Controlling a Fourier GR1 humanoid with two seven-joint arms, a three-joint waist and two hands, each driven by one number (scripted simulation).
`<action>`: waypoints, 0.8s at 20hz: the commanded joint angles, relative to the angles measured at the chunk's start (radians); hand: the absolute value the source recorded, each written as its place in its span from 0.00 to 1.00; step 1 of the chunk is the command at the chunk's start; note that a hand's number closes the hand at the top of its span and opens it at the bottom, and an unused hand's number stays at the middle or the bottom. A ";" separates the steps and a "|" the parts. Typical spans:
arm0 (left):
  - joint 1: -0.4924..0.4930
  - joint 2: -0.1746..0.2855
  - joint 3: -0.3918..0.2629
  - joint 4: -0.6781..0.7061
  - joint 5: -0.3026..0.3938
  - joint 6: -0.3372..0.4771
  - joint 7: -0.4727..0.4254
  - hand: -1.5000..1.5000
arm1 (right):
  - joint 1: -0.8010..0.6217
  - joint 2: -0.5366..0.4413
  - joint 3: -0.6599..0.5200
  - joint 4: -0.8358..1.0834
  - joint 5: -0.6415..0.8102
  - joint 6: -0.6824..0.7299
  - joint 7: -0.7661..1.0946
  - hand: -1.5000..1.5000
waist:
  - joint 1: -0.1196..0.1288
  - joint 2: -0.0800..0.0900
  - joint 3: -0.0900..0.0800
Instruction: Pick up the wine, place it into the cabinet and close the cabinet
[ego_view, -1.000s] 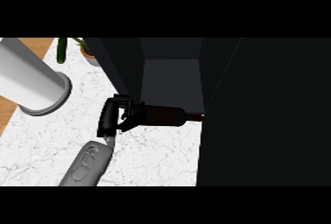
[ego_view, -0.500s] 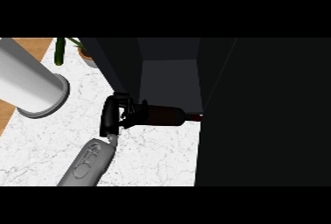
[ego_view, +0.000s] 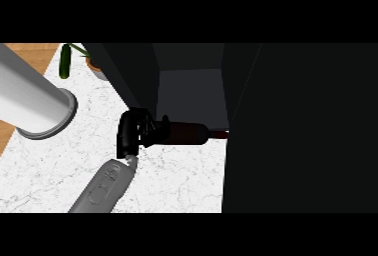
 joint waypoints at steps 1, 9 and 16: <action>-0.215 -0.077 -0.024 0.179 -0.020 -0.062 0.102 1.00 | 0.007 0.016 0.033 -0.051 -0.059 0.001 0.013 0.00 | -0.052 0.035 -0.015; -0.182 -0.050 0.002 0.207 -0.025 -0.023 0.108 1.00 | 0.016 0.011 0.019 -0.048 -0.075 0.018 0.002 0.00 | -0.062 0.041 -0.016; -0.172 -0.062 0.032 0.186 0.003 0.017 0.062 1.00 | 0.011 0.018 0.025 -0.034 -0.066 0.025 -0.009 0.00 | -0.073 0.046 -0.018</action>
